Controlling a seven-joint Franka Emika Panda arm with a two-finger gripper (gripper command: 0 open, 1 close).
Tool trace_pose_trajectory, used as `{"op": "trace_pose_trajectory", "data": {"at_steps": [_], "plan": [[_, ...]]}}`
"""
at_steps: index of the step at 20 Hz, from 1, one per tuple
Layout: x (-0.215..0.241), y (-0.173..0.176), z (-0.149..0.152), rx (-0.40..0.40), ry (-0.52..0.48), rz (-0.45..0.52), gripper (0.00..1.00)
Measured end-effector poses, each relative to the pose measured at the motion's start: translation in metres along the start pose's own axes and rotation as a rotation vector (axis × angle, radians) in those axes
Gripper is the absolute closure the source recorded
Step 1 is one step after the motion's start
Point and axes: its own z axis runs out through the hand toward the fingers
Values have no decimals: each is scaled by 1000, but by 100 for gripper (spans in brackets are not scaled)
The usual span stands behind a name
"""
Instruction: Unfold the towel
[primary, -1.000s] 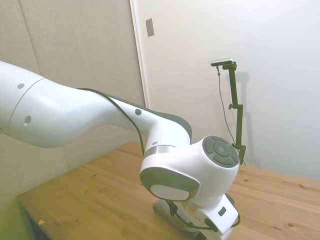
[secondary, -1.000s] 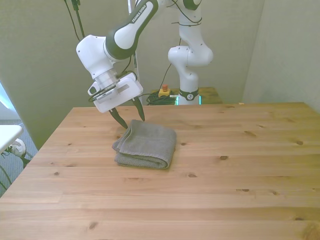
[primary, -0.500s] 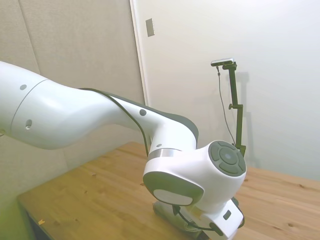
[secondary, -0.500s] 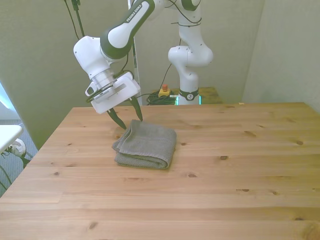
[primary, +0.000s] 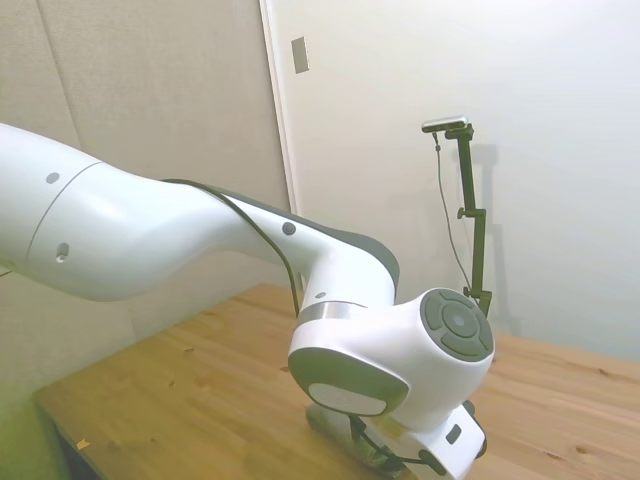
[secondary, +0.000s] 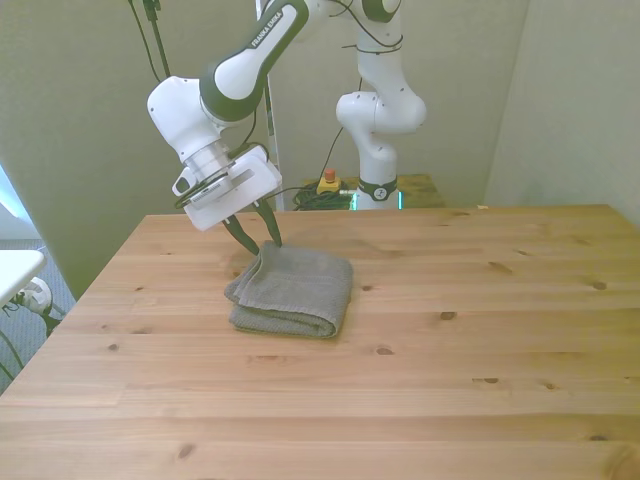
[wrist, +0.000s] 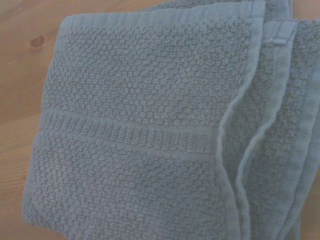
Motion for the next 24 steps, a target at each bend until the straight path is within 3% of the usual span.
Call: {"op": "trace_pose_trajectory", "data": {"at_steps": [8, 13, 17, 24], "plan": [[3, -7, -7, 5, 8, -12, 100], [-3, -39, -30, 27, 21, -67, 100], [-20, -89, -32, 36, 20, -120, 100], [-84, -216, -7, -15, 25, -269, 100]]}}
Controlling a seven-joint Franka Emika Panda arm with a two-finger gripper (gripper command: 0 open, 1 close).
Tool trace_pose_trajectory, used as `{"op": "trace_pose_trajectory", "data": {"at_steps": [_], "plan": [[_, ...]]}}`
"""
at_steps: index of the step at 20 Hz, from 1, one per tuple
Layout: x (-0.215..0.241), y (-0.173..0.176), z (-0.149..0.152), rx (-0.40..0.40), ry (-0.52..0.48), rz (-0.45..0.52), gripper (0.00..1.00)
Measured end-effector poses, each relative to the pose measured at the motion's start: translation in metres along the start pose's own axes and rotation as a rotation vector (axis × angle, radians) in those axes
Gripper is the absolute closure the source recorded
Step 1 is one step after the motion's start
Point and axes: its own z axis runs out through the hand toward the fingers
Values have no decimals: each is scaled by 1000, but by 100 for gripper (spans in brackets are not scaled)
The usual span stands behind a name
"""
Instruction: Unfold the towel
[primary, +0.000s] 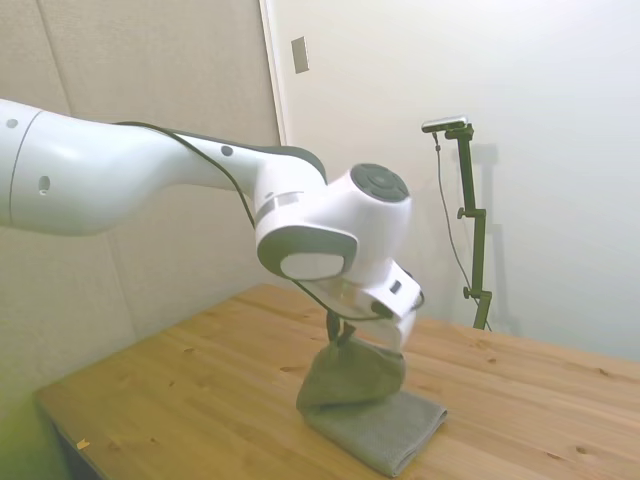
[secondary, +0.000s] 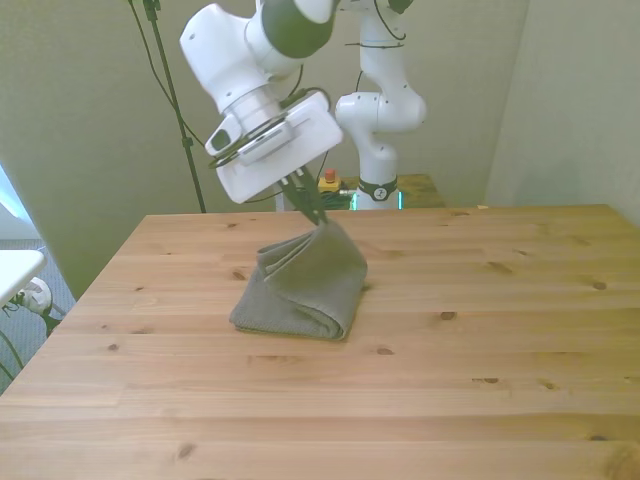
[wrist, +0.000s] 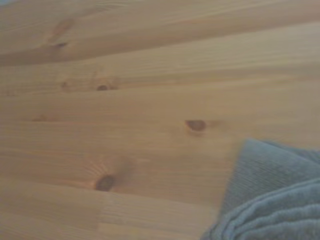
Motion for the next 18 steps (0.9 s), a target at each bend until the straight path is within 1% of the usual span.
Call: {"op": "trace_pose_trajectory", "data": {"at_steps": [3, 6, 7, 10, 12, 14, 18], "plan": [[-20, -43, 22, -28, -19, -62, 100], [-51, -74, 57, -67, -42, -135, 100], [-63, -80, 71, -83, -52, -157, 0], [-95, -85, 109, -148, -93, -218, 0], [-104, -81, 126, -172, -106, -231, 0], [-106, -74, 133, -185, -110, -227, 0], [-107, -67, 136, -190, -113, -218, 0]]}}
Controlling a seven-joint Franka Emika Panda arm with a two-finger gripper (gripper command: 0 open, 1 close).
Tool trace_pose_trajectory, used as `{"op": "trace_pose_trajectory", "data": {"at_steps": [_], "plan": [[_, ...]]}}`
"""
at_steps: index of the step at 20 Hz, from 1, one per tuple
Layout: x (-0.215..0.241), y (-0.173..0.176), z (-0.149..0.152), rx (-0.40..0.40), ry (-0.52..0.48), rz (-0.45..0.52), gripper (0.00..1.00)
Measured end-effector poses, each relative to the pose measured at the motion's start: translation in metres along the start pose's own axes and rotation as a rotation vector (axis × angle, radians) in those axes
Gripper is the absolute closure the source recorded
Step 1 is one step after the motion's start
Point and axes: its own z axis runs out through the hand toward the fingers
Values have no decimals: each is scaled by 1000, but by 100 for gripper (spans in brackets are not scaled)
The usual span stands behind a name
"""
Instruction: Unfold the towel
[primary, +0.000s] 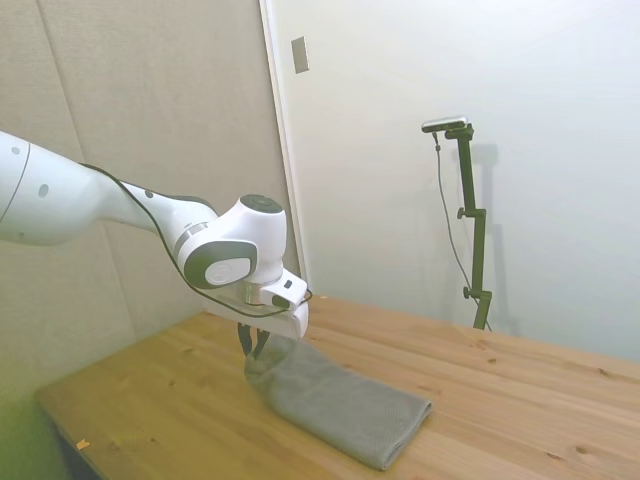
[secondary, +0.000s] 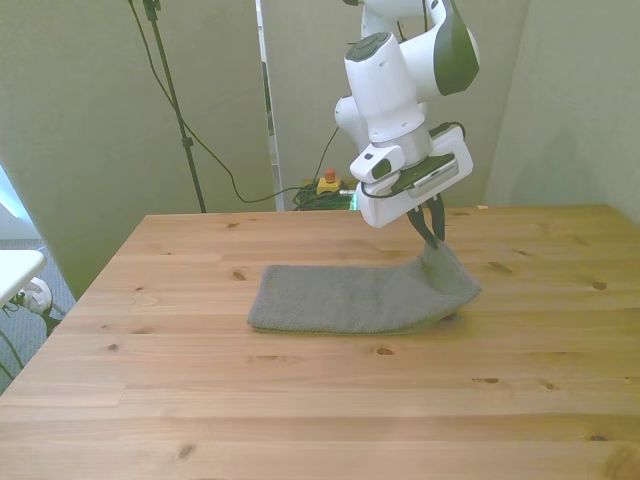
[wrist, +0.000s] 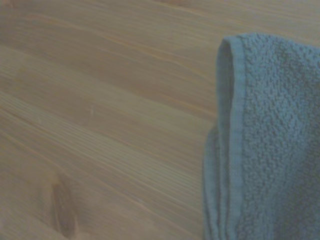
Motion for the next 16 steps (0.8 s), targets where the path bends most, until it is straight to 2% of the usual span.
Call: {"op": "trace_pose_trajectory", "data": {"at_steps": [5, 7, 12, 16], "plan": [[-7, -2, -10, 1, 11, 10, 0], [-16, -2, -18, -46, 30, 64, 0], [-56, -12, -43, -179, 167, 223, 0], [-107, 6, -59, -282, 233, 373, 0]]}}
